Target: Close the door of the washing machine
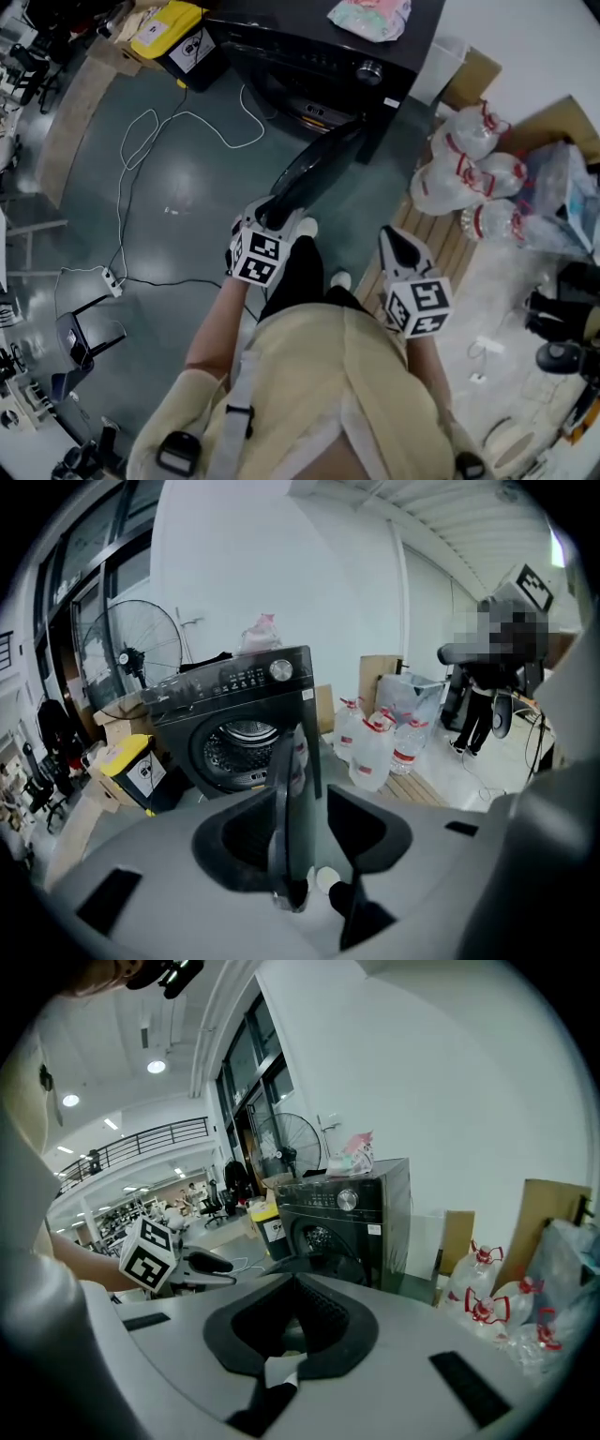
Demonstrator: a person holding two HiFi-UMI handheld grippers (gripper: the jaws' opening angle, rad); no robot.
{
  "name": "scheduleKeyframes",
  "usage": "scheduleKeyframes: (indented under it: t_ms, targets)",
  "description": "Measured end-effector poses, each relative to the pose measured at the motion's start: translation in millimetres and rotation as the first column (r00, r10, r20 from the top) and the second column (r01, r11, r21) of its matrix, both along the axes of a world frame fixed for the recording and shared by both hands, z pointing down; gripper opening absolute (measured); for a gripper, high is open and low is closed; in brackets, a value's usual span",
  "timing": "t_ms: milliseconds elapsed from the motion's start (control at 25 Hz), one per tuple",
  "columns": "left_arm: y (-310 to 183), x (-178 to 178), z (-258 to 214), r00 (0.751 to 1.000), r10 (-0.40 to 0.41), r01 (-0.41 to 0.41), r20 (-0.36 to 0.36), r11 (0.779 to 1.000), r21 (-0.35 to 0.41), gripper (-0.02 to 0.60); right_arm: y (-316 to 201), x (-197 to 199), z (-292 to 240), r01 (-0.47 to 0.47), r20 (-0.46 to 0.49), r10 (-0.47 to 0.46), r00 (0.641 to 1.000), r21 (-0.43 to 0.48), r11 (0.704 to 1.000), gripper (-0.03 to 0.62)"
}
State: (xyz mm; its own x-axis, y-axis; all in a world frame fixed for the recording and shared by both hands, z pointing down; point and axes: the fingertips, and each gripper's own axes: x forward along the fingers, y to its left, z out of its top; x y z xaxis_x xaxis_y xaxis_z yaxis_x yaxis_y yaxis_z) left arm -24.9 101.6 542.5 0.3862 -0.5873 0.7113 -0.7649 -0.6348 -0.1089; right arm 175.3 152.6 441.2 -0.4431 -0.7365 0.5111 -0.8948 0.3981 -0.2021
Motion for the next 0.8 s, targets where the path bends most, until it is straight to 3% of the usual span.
scheduleKeyframes:
  t_ms: [240, 480, 800]
  targets:
    - [-23.6, 5.5, 22.8, 0.997, 0.069, -0.067, 0.029, 0.997, -0.042, 0.167, -40.4, -13.6, 11.4, -0.027, -0.008, 0.027, 1.0, -0.046, 0.999, 0.006]
    - [-43.8, 2.2, 49.2, 0.997, 0.066, -0.061, 0.046, 0.993, -0.105, 0.167, -70.7, -29.2, 18.7, -0.012, -0.032, 0.009, 0.999, -0.084, 0.996, 0.006]
    - [-52.4, 0.9, 60.5, 0.993, 0.102, -0.094, 0.052, 0.986, -0.136, 0.142, -91.2, -50.7, 21.9, 0.025, -0.051, -0.032, 0.998, -0.125, 0.992, 0.006]
